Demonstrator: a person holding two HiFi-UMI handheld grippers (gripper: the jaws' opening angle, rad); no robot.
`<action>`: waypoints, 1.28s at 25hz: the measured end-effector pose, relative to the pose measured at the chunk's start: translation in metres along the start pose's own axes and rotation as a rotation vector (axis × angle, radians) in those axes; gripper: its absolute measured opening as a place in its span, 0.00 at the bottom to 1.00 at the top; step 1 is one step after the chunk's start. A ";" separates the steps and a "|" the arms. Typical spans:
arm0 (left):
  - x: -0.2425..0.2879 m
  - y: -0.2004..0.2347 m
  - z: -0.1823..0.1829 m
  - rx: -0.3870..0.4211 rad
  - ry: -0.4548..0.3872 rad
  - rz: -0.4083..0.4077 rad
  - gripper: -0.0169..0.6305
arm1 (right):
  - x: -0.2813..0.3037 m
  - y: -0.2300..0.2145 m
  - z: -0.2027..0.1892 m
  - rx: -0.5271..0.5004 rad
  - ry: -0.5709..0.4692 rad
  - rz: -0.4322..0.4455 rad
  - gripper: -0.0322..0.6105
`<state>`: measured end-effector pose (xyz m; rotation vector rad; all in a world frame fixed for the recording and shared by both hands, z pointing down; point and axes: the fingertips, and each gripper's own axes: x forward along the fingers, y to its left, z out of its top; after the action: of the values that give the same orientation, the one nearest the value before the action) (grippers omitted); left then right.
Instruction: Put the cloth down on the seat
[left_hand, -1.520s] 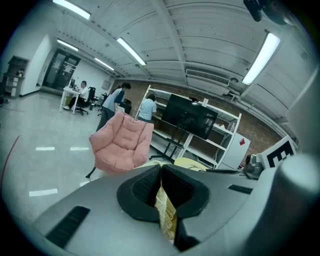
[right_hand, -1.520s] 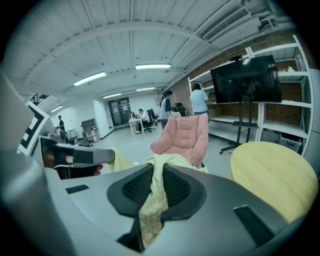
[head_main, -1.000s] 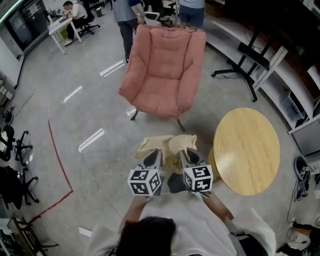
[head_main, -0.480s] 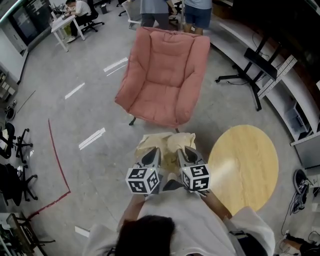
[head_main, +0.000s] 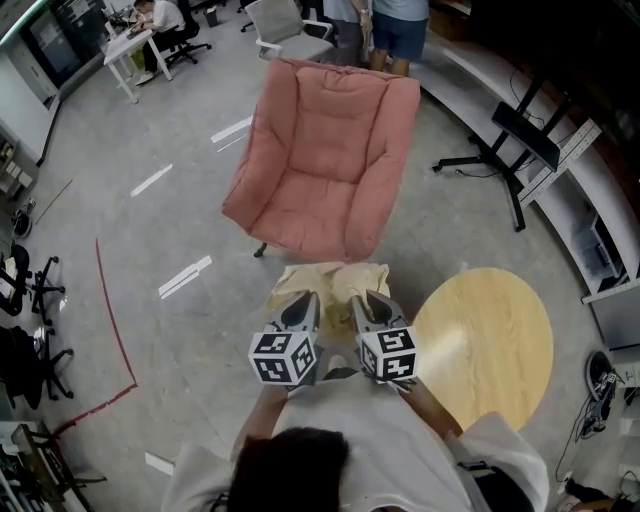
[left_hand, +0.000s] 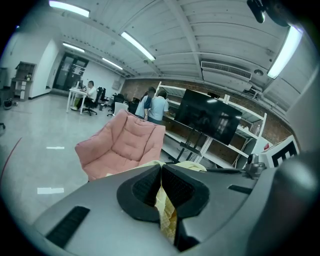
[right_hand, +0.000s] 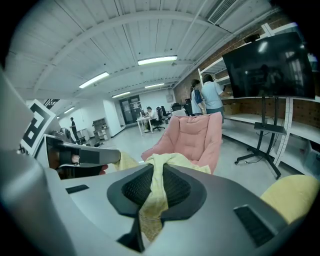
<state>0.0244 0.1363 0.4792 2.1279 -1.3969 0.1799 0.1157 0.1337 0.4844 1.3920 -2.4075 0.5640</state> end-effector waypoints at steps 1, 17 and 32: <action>0.002 0.000 0.001 0.001 0.002 0.001 0.08 | 0.002 -0.002 0.001 0.000 0.001 0.000 0.16; 0.019 -0.003 0.004 0.003 0.017 -0.002 0.08 | 0.010 -0.014 0.008 0.017 -0.005 -0.006 0.16; 0.054 0.029 0.025 0.004 0.016 -0.037 0.08 | 0.048 -0.024 0.023 0.036 -0.024 -0.054 0.16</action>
<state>0.0180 0.0718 0.4919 2.1491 -1.3478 0.1846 0.1122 0.0760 0.4896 1.4819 -2.3812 0.5834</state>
